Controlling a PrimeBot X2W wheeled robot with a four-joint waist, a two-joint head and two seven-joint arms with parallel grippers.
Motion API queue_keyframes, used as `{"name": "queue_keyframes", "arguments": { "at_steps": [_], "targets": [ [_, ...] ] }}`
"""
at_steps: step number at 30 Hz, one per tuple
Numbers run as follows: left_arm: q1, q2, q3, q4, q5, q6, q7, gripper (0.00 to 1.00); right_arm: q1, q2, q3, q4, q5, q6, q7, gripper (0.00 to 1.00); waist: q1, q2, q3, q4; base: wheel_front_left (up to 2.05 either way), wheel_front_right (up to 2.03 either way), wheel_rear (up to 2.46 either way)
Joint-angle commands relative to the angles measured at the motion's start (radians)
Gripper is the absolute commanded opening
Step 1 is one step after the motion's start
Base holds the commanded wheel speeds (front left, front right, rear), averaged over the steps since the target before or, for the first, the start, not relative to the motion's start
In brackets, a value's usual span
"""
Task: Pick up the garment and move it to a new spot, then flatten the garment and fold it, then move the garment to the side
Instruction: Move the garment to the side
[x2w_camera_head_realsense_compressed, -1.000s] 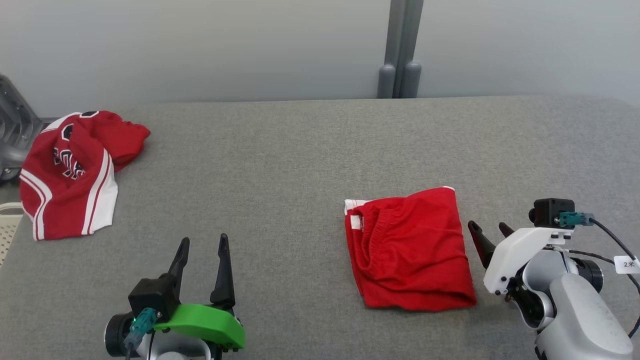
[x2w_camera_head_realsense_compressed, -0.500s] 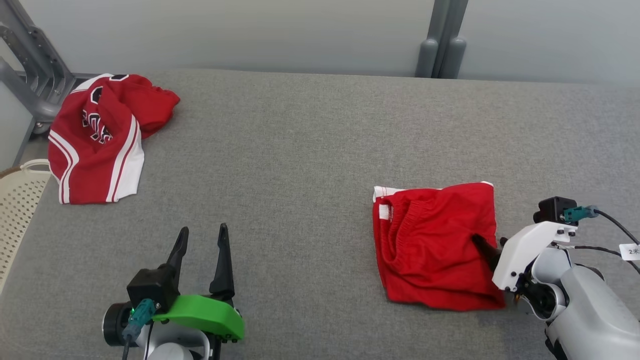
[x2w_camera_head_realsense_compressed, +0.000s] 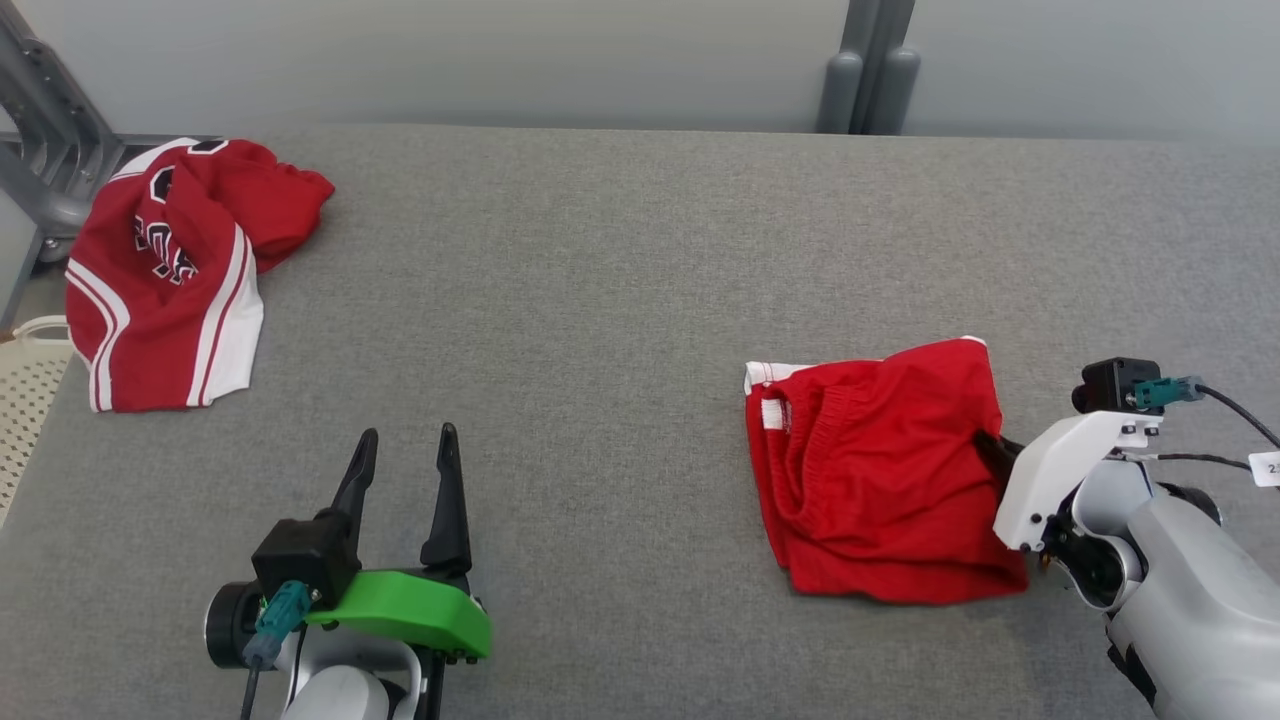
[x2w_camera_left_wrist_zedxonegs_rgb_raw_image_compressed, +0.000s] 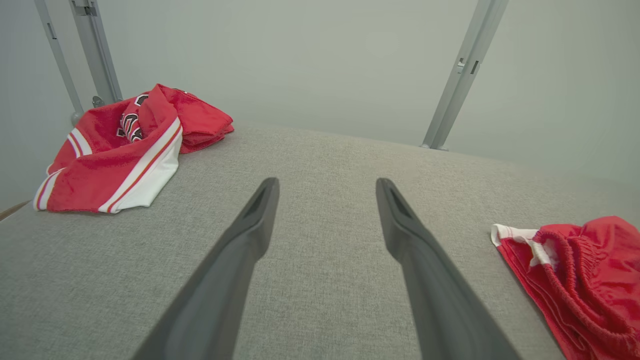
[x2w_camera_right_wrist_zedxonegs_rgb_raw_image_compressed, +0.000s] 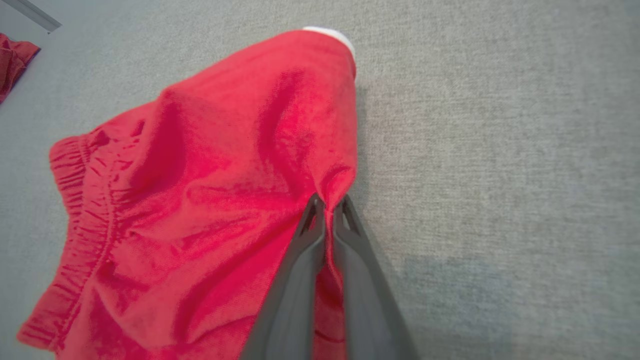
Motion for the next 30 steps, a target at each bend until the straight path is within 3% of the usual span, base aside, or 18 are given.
{"name": "queue_keyframes", "arguments": {
  "at_steps": [1, 10, 11, 17, 23, 30],
  "targets": [
    [-0.021, 0.002, 0.000, -0.003, 0.009, -0.004, -0.005, 1.00, -0.021, -0.019, 0.010, 0.010, -0.006, 0.000, -0.016, 0.00, 0.0000, -0.0001, 0.007, -0.024, 0.00, 0.00, 0.00],
    [-0.045, -0.006, -0.008, -0.020, 0.018, -0.003, -0.009, 1.00, -0.122, -0.064, 0.062, 0.047, -0.030, 0.000, -0.058, 0.00, 0.0000, -0.0001, 0.047, -0.181, 0.00, 0.00, 0.00],
    [-0.060, -0.011, -0.012, -0.024, 0.024, -0.004, -0.010, 1.00, -0.187, -0.075, 0.088, 0.055, -0.043, 0.000, -0.067, 0.00, 0.0000, -0.0001, 0.069, -0.303, 0.00, 0.00, 0.00],
    [-0.089, -0.003, -0.022, -0.019, 0.033, -0.009, -0.007, 1.00, -0.269, -0.066, 0.122, 0.070, -0.036, 0.000, -0.081, 0.00, 0.0000, -0.0001, 0.091, -0.468, 0.00, 0.00, 0.00],
    [-0.100, 0.002, -0.032, -0.021, 0.037, -0.008, 0.001, 1.00, -0.314, -0.043, 0.140, 0.096, -0.020, 0.000, -0.103, 0.00, 0.0000, -0.0001, 0.100, -0.538, 0.00, 0.00, 0.00],
    [-0.119, 0.009, -0.042, -0.021, 0.041, -0.012, 0.008, 1.00, -0.365, -0.029, 0.158, 0.138, -0.019, 0.000, -0.151, 0.00, 0.0000, -0.0001, 0.117, -0.530, 0.00, 0.00, 0.00]
  ]
}}
